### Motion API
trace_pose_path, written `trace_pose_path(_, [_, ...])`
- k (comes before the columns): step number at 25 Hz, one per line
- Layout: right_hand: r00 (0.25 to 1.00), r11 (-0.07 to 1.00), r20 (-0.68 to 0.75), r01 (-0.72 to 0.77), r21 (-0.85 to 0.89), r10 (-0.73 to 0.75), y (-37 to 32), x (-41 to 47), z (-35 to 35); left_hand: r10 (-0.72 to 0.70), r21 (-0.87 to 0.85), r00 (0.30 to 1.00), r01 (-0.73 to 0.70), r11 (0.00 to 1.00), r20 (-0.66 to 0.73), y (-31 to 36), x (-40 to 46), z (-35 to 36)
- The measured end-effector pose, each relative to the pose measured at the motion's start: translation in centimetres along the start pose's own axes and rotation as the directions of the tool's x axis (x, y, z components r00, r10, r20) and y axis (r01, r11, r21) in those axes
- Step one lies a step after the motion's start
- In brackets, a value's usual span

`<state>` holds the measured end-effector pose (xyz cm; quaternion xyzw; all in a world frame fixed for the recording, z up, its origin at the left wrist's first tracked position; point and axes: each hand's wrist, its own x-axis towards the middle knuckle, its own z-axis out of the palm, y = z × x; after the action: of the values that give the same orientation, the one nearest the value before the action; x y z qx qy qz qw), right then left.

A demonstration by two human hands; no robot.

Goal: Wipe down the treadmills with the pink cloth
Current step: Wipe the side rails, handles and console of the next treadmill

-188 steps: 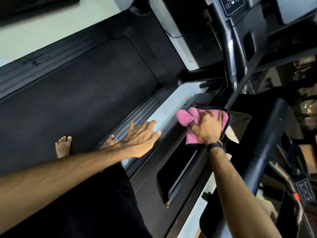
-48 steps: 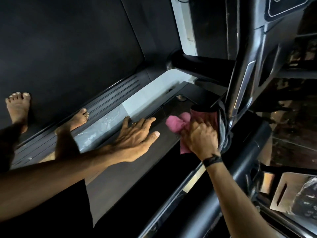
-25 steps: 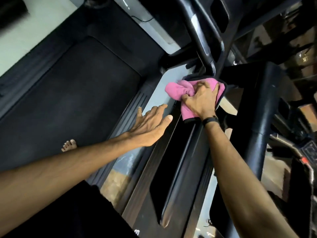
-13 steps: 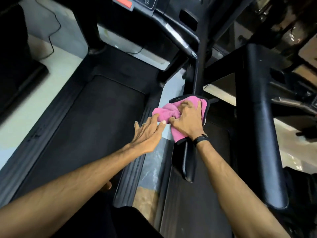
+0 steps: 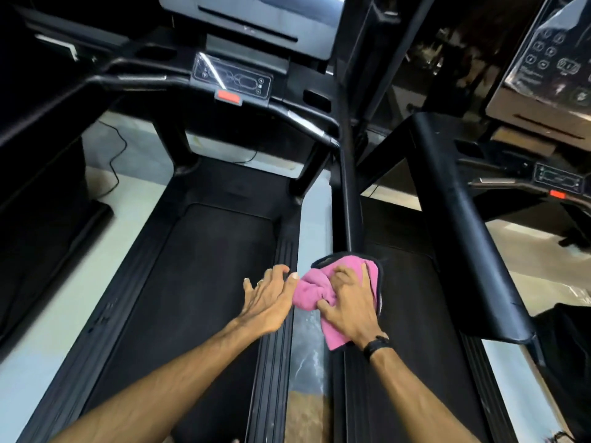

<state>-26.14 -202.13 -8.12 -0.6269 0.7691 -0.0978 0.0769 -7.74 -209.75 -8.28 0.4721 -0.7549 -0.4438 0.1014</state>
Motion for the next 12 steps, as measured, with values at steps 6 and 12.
trace_pose_path(6, [0.964, 1.0, -0.266, -0.002, 0.016, 0.006, -8.6, 0.7, 0.4, 0.09, 0.105, 0.989, -0.078, 0.991, -0.117, -4.1, -3.0, -8.1])
trace_pose_path(12, [0.939, 0.969, -0.32, 0.183, 0.164, -0.124, -25.1, 5.3, 3.6, 0.075, 0.241, 0.95, 0.001, 0.97, -0.303, -13.2, -9.2, -20.1])
